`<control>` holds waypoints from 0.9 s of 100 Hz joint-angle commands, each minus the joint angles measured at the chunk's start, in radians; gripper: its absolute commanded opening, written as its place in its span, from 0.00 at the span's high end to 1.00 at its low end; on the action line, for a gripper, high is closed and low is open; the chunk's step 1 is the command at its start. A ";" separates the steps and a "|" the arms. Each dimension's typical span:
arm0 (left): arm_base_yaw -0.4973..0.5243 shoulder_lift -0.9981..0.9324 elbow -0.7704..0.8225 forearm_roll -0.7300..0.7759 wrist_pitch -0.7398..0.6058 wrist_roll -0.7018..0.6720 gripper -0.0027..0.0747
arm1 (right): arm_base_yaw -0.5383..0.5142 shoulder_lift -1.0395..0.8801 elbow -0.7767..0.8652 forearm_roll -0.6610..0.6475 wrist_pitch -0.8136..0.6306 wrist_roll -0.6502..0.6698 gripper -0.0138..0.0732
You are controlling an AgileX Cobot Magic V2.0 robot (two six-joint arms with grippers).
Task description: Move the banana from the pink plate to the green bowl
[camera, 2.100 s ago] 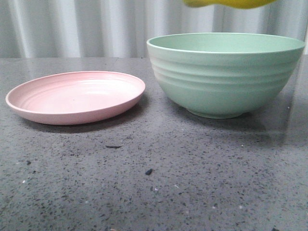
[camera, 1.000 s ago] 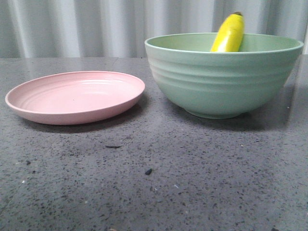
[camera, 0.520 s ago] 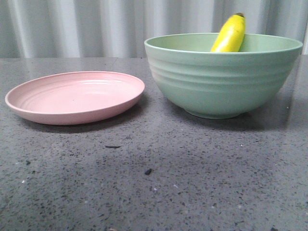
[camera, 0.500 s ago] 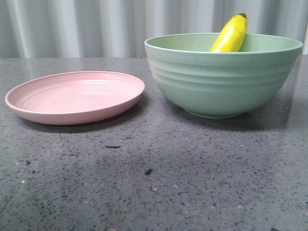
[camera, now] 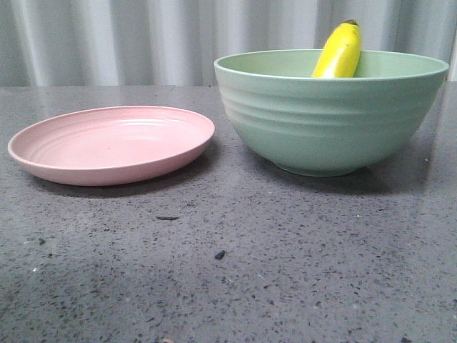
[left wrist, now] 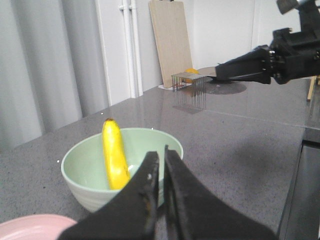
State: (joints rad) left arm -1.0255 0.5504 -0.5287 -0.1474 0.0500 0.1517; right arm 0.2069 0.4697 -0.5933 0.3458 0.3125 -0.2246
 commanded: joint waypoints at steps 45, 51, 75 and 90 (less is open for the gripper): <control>0.001 -0.185 0.234 0.001 -0.132 -0.001 0.99 | 0.000 -0.325 0.337 -0.030 -0.274 -0.008 0.91; 0.001 -0.185 0.234 0.001 -0.128 -0.001 0.99 | 0.000 -0.325 0.352 -0.030 -0.274 -0.008 0.91; 0.001 -0.185 0.234 0.001 -0.128 -0.001 0.99 | 0.000 -0.325 0.376 -0.031 -0.279 -0.008 0.91; 0.001 -0.185 0.234 0.001 -0.128 -0.001 0.99 | 0.000 -0.325 0.376 -0.031 -0.279 -0.008 0.91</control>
State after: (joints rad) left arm -1.0255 0.3607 -0.2692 -0.1474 0.0000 0.1536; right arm 0.2069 0.1380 -0.1917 0.3245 0.1108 -0.2266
